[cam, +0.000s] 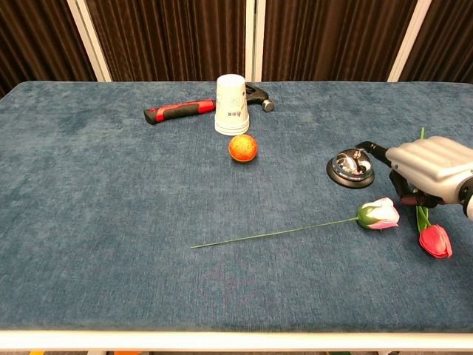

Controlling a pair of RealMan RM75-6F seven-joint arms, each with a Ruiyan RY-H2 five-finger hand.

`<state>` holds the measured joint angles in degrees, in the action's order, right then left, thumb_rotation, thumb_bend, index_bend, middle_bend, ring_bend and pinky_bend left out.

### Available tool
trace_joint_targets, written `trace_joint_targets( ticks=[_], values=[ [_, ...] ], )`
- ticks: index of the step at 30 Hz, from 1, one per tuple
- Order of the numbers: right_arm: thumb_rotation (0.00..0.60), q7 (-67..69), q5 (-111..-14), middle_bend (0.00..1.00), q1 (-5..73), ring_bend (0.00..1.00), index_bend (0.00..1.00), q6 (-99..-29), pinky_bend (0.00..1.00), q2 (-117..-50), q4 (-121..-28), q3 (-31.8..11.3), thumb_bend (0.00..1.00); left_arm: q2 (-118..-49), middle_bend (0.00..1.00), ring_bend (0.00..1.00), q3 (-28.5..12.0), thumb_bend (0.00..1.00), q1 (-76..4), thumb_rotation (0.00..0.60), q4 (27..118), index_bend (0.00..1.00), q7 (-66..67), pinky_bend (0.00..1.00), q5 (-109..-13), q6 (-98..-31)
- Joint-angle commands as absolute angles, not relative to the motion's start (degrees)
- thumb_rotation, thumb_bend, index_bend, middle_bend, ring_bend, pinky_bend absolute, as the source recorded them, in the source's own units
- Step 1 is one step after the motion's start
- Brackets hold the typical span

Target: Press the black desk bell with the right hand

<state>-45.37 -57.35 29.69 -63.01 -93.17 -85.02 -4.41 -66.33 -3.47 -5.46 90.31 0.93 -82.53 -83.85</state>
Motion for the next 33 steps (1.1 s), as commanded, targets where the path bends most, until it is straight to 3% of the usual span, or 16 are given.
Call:
trace_joint_targets(
  ticks=[1,8,19,33],
  values=[
    [0.600,-45.7,-57.0,0.84,30.0,0.76,0.00,-63.0,0.61,-93.3,-85.2,-4.3,1.00,-66.2,0.05,0.00,-3.5,0.11,-5.4,0.600,90.4,0.09,0.8,0.15,-82.7,-84.1],
    [0.600,-43.5,-60.0,0.85,29.4,0.76,0.00,-66.0,0.61,-92.3,-86.8,-4.5,1.00,-66.2,0.05,0.00,-3.5,0.11,-5.4,0.600,90.6,0.09,0.9,0.15,-82.9,-84.2],
    [0.600,-44.4,-57.7,0.85,29.8,0.76,0.00,-63.5,0.61,-93.0,-84.8,-3.5,1.00,-66.2,0.05,0.00,-3.5,0.11,-5.2,0.600,90.3,0.09,0.7,0.15,-82.6,-84.1],
    [0.600,-41.5,-61.0,0.84,29.2,0.76,0.00,-66.1,0.61,-92.2,-85.9,-3.9,1.00,-66.4,0.05,0.00,-3.5,0.11,-5.2,0.600,90.1,0.09,0.5,0.15,-82.8,-84.3]
  ],
)
